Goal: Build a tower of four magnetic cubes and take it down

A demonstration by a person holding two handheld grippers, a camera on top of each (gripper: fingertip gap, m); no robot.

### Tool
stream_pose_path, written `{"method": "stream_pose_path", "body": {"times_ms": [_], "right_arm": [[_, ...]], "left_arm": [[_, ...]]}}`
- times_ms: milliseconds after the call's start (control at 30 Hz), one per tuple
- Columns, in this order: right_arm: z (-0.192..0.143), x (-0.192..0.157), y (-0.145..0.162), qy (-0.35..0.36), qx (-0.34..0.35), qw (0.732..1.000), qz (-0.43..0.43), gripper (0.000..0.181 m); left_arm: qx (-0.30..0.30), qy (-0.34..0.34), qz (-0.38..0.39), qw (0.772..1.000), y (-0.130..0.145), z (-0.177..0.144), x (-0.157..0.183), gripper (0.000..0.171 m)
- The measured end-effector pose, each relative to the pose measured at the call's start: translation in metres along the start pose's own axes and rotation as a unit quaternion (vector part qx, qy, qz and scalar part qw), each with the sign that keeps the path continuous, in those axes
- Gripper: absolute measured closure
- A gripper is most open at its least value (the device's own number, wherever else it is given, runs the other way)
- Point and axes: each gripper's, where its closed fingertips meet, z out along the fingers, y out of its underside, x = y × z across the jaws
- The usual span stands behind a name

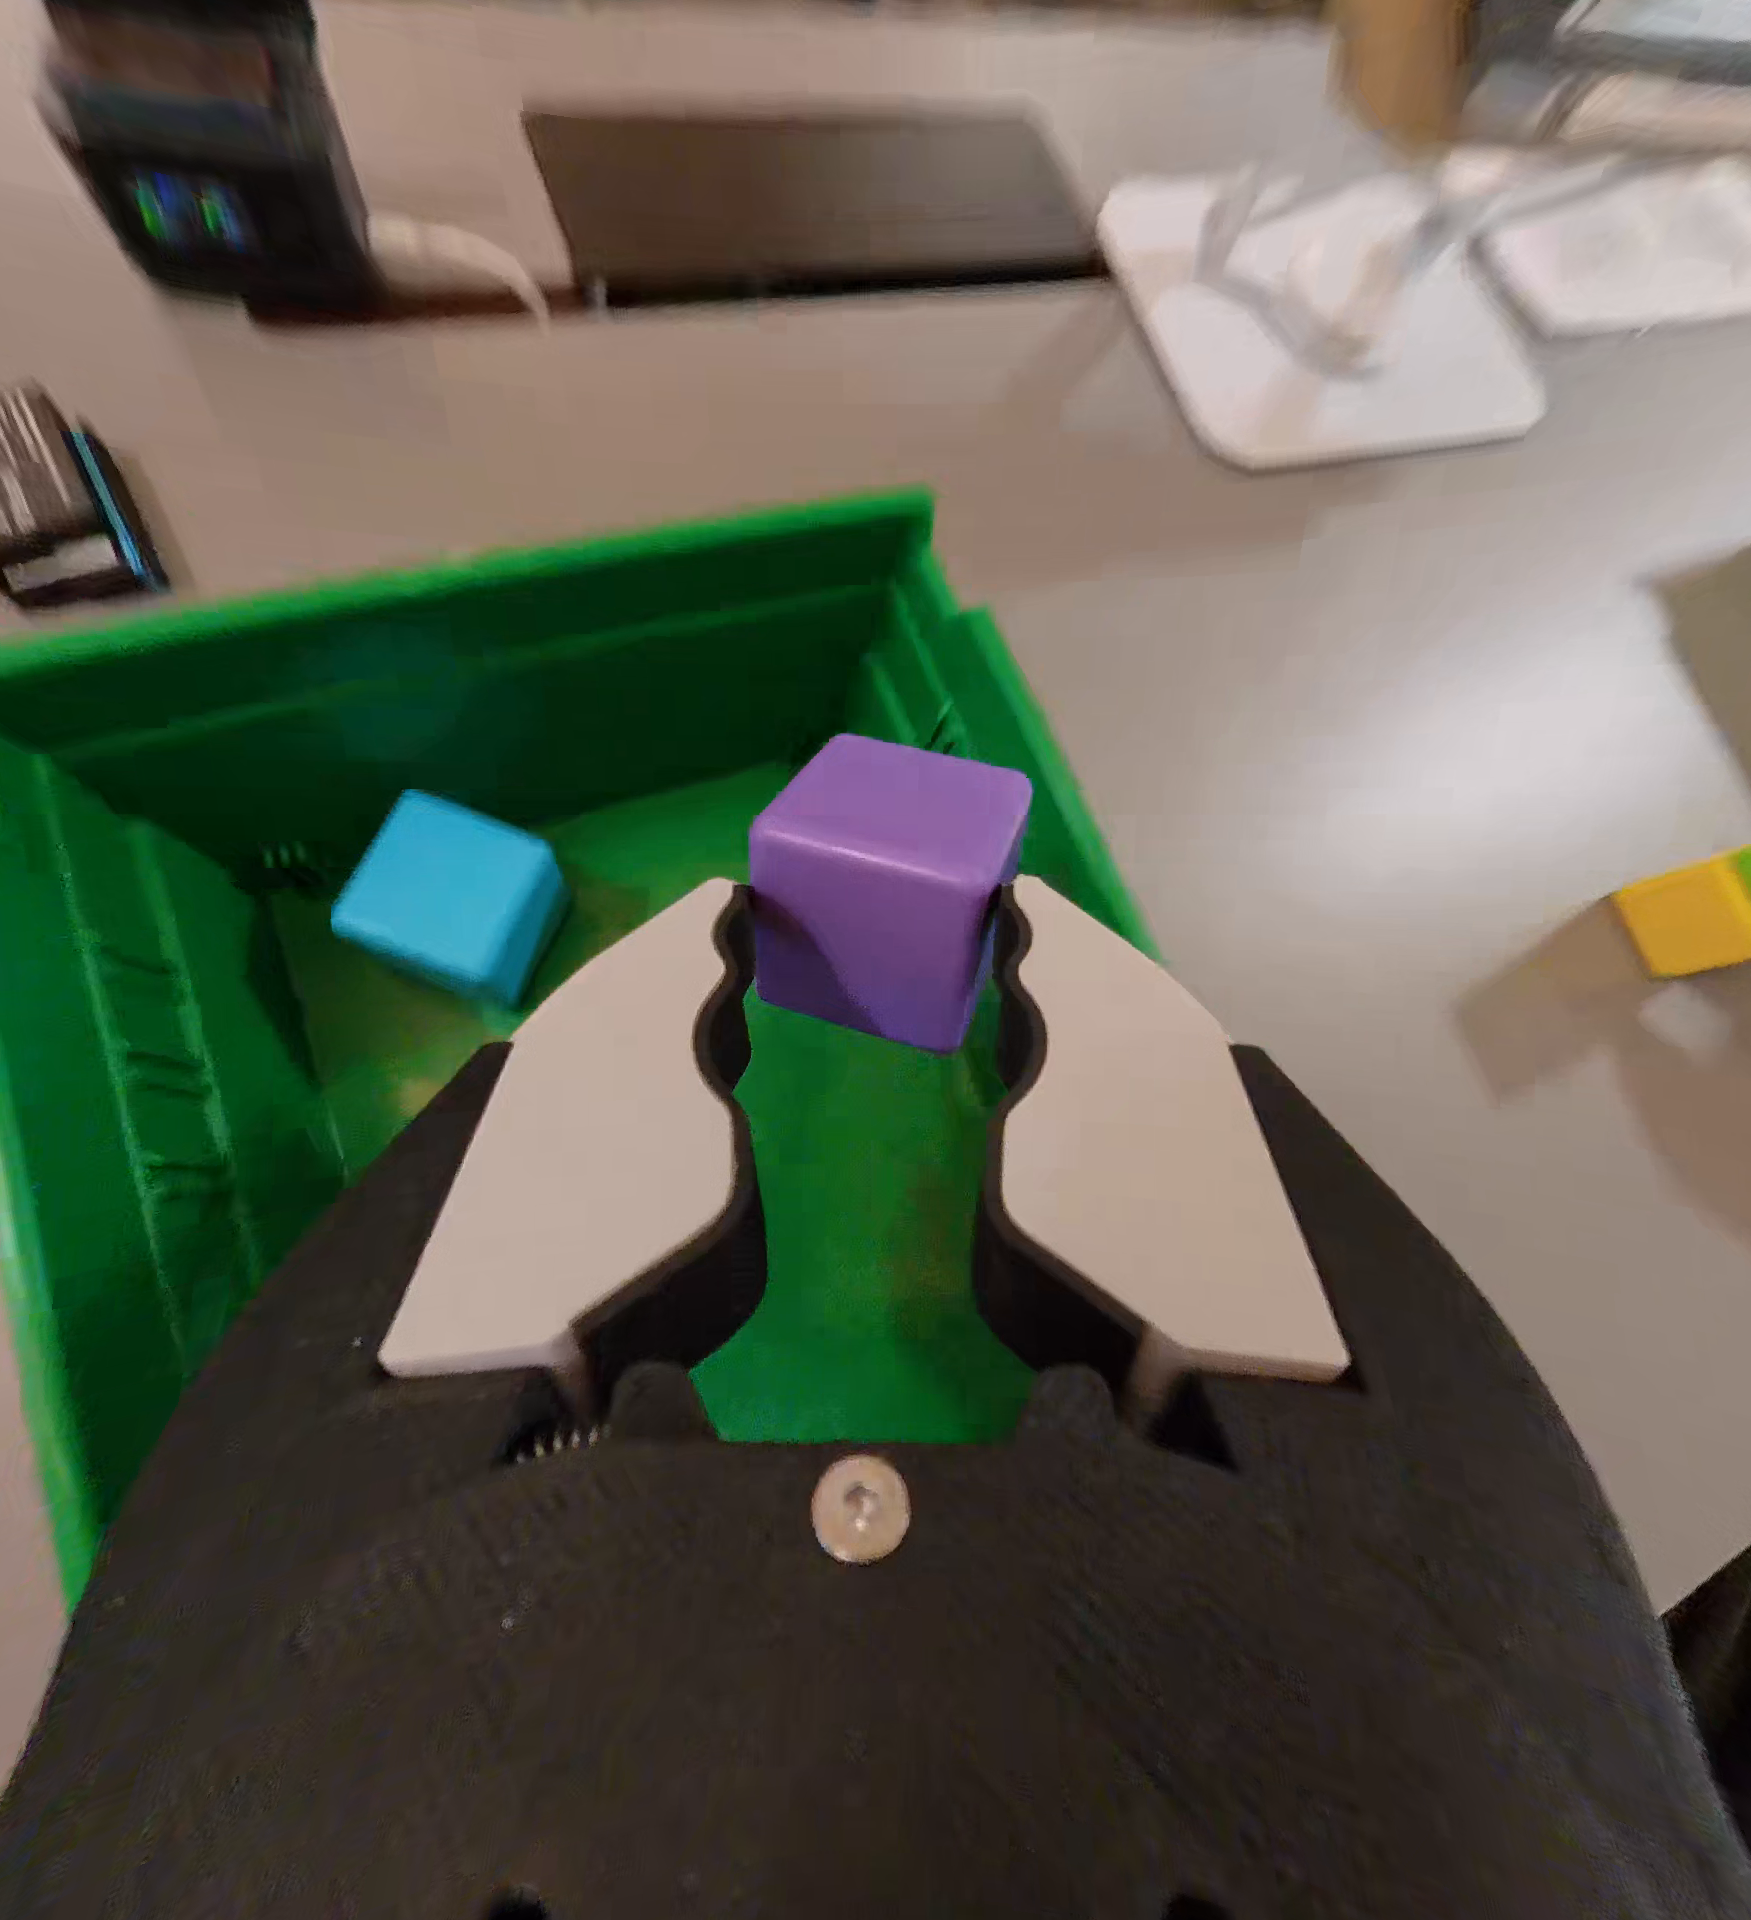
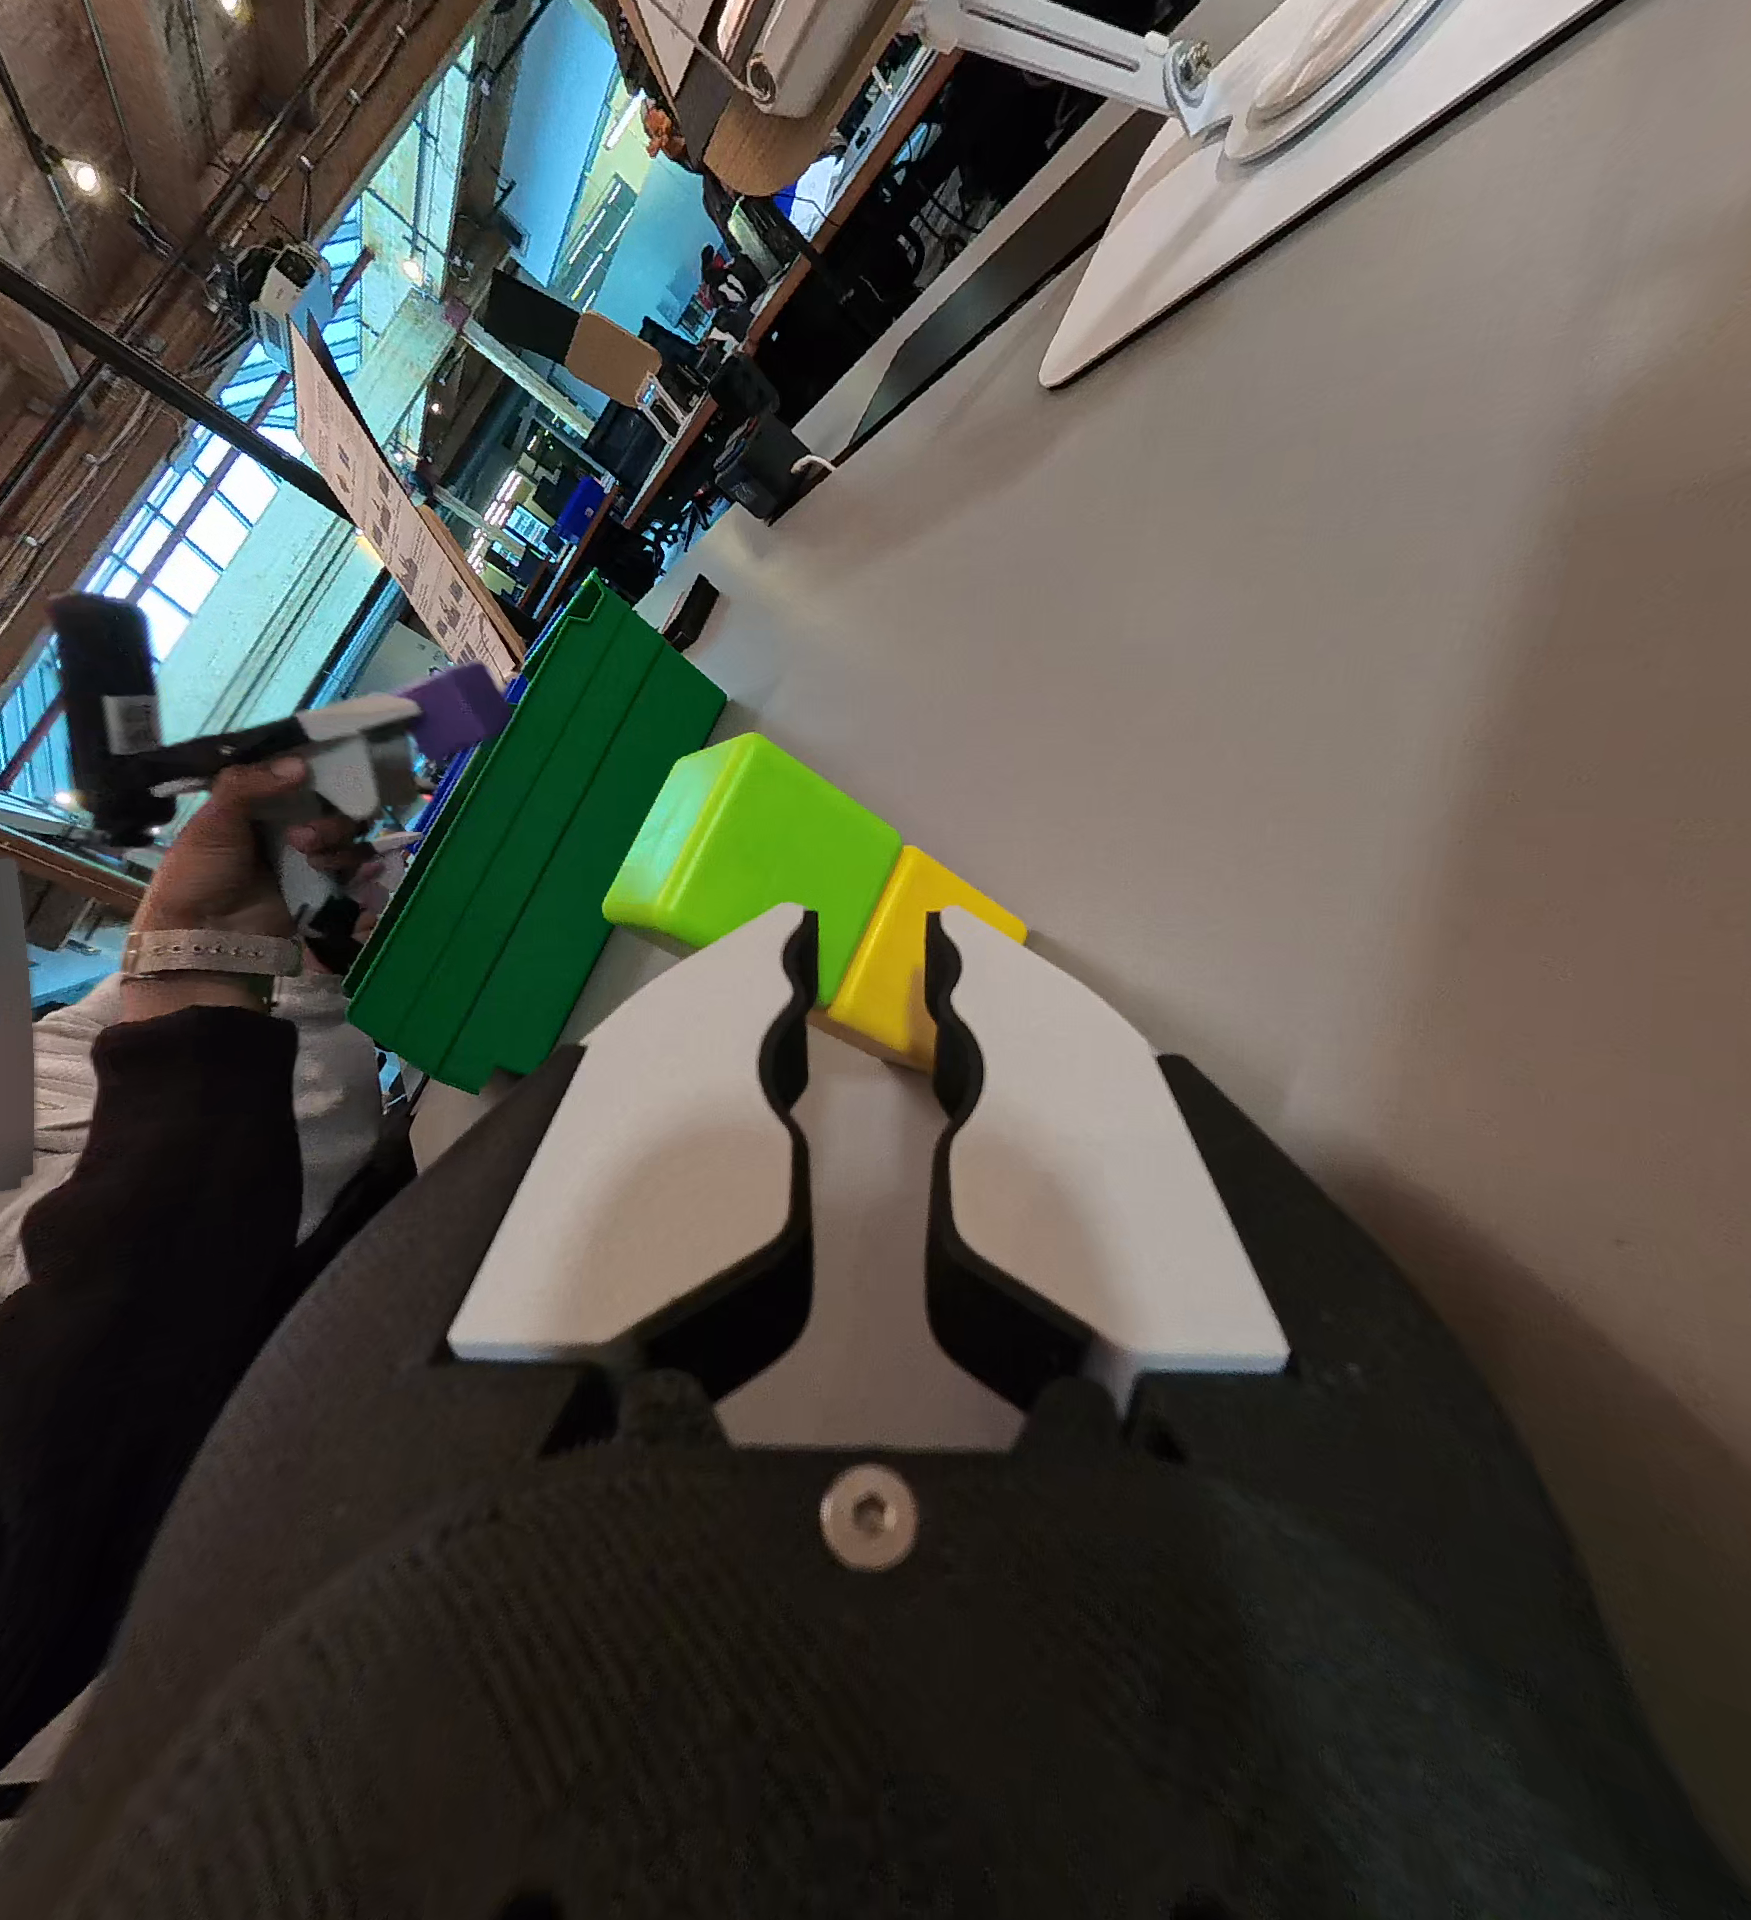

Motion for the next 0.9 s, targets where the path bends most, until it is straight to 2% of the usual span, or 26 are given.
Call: {"method": "stream_pose_path", "body": {"times_ms": [100,200,300,367,467,567,667,767,900], "right_arm": [[0.0,0.0,0.0,0.0,0.0,1.0,0.0,0.161],[0.0,0.0,0.0,0.0,0.0,1.0,0.002,0.162],[0.0,0.001,0.0,0.0,0.002,1.0,0.004,0.162],[-0.001,0.001,-0.001,-0.001,0.003,1.0,0.005,0.162],[-0.001,0.001,-0.001,-0.001,0.004,1.0,0.007,0.162],[-0.002,0.001,-0.001,0.0,0.002,1.0,0.005,0.162],[-0.003,0.001,-0.001,0.002,0.001,1.0,0.004,0.161],[-0.002,0.001,-0.001,0.0,-0.002,1.0,0.007,0.161],[-0.002,0.0,0.001,-0.004,-0.006,1.0,0.011,0.161]], "left_arm": [[0.092,0.038,0.02,0.995,-0.043,-0.029,0.031,0.125],[0.174,0.102,0.056,0.978,-0.083,-0.055,0.085,0.126],[0.215,0.162,0.099,0.958,-0.107,-0.064,0.147,0.126],[0.219,0.203,0.13,0.945,-0.113,-0.056,0.192,0.126],[0.21,0.265,0.175,0.925,-0.108,-0.028,0.26,0.126],[0.213,0.319,0.231,0.894,-0.087,0.006,0.321,0.126],[0.214,0.407,0.28,0.843,-0.048,0.026,0.37,0.125],[0.209,0.44,0.263,0.833,-0.028,0.048,0.381,0.126],[0.204,0.442,0.231,0.842,-0.019,0.07,0.371,0.126]]}}
